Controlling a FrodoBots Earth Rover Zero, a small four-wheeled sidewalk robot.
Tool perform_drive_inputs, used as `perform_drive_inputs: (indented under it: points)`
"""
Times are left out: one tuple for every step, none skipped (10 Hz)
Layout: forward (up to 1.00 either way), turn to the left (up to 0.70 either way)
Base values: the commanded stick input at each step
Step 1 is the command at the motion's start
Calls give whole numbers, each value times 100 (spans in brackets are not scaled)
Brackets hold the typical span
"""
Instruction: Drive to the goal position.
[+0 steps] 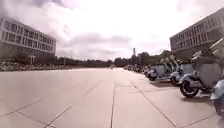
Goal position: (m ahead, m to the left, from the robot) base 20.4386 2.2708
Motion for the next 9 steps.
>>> perform_drive_inputs:
  points:
    - [70,0]
    - [70,-12]
    - [70,-14]
    - [70,0]
    - [70,0]
    - [70,0]
    - [70,0]
    - [70,0]
    - [70,0]
